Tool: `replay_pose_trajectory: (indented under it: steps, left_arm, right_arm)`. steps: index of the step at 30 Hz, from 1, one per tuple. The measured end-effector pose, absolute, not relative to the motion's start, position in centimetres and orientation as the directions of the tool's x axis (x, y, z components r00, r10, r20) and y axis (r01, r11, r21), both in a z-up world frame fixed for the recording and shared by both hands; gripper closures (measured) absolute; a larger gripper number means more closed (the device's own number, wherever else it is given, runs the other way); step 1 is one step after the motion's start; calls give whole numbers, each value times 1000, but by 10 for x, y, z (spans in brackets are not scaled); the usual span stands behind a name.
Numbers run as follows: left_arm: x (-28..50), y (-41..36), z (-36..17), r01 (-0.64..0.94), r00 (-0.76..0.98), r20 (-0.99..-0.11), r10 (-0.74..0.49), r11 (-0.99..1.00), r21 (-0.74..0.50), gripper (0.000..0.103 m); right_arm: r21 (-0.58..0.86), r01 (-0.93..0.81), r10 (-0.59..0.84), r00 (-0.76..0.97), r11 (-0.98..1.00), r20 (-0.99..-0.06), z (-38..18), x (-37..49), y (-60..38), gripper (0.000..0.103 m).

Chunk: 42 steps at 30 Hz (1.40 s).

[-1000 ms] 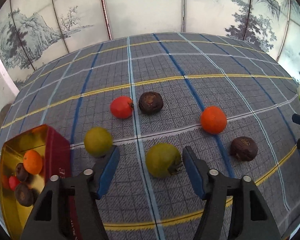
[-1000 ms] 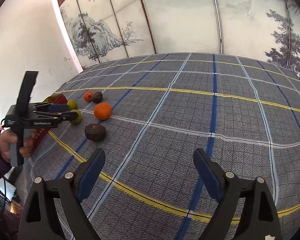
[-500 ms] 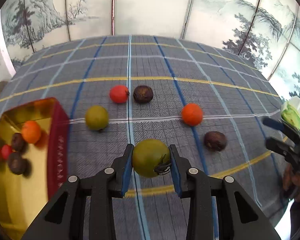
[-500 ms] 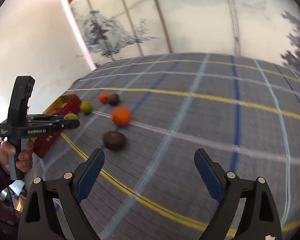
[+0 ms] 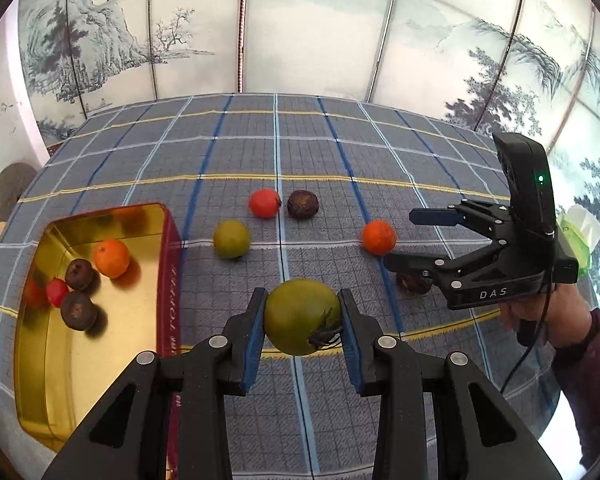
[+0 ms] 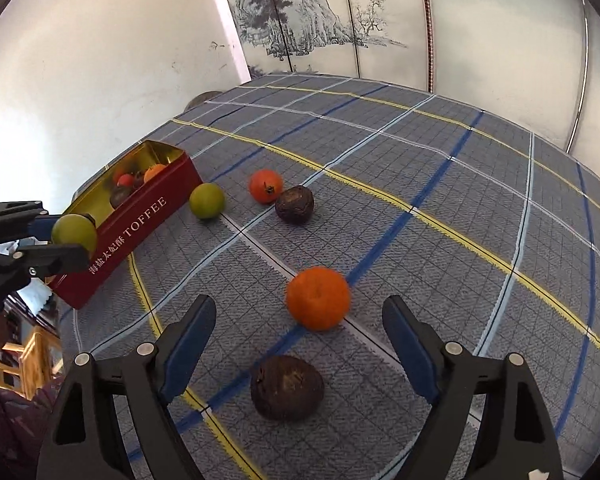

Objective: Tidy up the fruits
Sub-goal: 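Carry the green tomato toward the tray while the right gripper grasps a dark brown fruit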

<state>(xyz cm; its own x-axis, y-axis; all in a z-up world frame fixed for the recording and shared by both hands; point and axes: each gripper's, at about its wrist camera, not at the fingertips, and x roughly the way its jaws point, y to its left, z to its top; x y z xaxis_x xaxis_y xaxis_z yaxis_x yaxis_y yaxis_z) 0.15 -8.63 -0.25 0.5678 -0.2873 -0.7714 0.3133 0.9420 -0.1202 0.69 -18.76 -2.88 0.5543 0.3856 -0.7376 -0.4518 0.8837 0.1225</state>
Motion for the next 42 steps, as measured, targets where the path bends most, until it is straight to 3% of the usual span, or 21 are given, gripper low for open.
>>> replay_pose_trajectory:
  steps: [8,11,14,20,29,42]
  left_arm:
    - [3,-81,-1,304,570,-769,-290,944,-130,67]
    - [2,-81,-1,305,567,-771,-291,943,-132,67]
    - [0,-82,0,305,566,-771,-292,943,-133,67]
    - [-3,-78,1,299,567,-768,-298,943,-145,67]
    - [-18,-43,11,237,599,-755,-266,960,-151,67]
    - [-18,50,-14,50,601,-796,-72,997,-52,67]
  right_arm:
    - [123,-423,368,569,898,-736,-33,-22,-197,21]
    - [122,-420,358,547,899,-757,-44,-23,-197,34]
    - [130,-414,358,539,901,-762,-49,-21,-197,41]
    - [90,-417,324,537,905,-779,-55,-23,-189,68]
    - [106,-405,346,584,908,-734,-39,-58,-180,69]
    - [121,-428,386,615,896,-688,-9,-96,-153,69]
